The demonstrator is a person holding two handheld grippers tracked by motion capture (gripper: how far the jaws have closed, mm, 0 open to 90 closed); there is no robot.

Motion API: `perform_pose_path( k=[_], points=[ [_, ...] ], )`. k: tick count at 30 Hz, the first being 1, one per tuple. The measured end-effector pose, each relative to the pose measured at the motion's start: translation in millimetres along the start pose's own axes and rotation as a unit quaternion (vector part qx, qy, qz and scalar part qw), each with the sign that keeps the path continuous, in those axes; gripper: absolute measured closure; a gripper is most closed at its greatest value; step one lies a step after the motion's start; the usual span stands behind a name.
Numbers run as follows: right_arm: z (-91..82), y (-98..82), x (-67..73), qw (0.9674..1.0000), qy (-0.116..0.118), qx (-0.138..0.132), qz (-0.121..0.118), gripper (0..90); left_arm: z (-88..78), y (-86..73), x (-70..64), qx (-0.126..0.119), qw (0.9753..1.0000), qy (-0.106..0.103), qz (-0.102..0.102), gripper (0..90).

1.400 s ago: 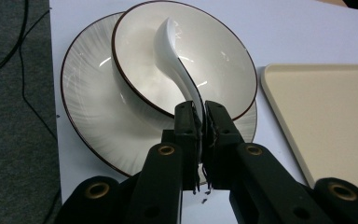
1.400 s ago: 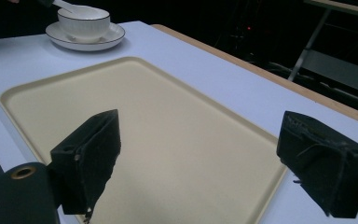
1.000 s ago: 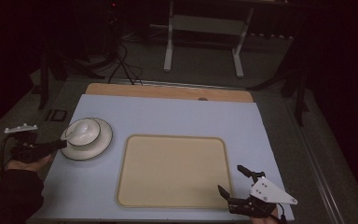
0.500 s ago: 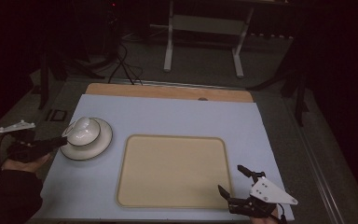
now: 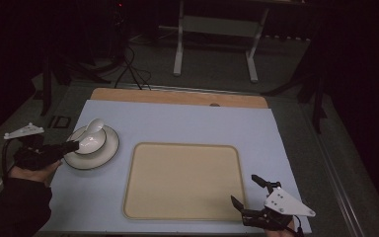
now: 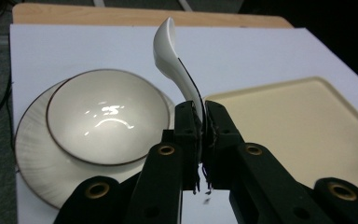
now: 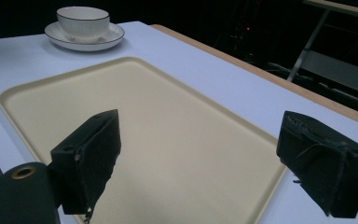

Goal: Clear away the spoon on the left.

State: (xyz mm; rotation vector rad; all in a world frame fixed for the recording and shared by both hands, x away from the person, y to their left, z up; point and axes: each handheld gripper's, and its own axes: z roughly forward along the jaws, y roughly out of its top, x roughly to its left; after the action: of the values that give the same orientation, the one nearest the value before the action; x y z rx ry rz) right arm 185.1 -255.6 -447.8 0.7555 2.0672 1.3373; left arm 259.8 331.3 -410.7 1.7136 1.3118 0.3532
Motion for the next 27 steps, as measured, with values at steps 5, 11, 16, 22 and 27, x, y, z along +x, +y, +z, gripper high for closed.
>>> perform_pose_path(
  k=[5, 11, 16, 22, 27],
  points=[
    [-1.0, 0.3, 0.0, 1.0000, -0.003, -0.004, 0.000, 13.6, 2.5, 1.8, -8.7, -0.003, 0.9999, -0.010, 0.004, 85.8],
    [-2.3, 0.5, -0.8, 0.9999, -0.006, -0.008, 0.001, 13.6, 4.9, 2.3, -18.4, -0.007, 0.9997, -0.019, 0.010, 85.8],
    [-1.9, 0.4, -1.0, 0.9999, -0.006, -0.008, 0.003, 13.6, 7.9, 2.5, -28.8, -0.006, 0.9995, -0.023, 0.019, 85.8],
    [-1.3, 0.8, -0.7, 1.0000, -0.005, -0.008, 0.000, 13.6, 12.0, 2.6, -40.8, -0.007, 0.9991, -0.033, 0.026, 85.8],
    [-2.1, 0.7, -1.8, 0.9999, -0.006, -0.011, 0.004, 13.6, 16.0, 1.8, -52.0, -0.014, 0.9988, -0.034, 0.031, 85.8]
  ],
)
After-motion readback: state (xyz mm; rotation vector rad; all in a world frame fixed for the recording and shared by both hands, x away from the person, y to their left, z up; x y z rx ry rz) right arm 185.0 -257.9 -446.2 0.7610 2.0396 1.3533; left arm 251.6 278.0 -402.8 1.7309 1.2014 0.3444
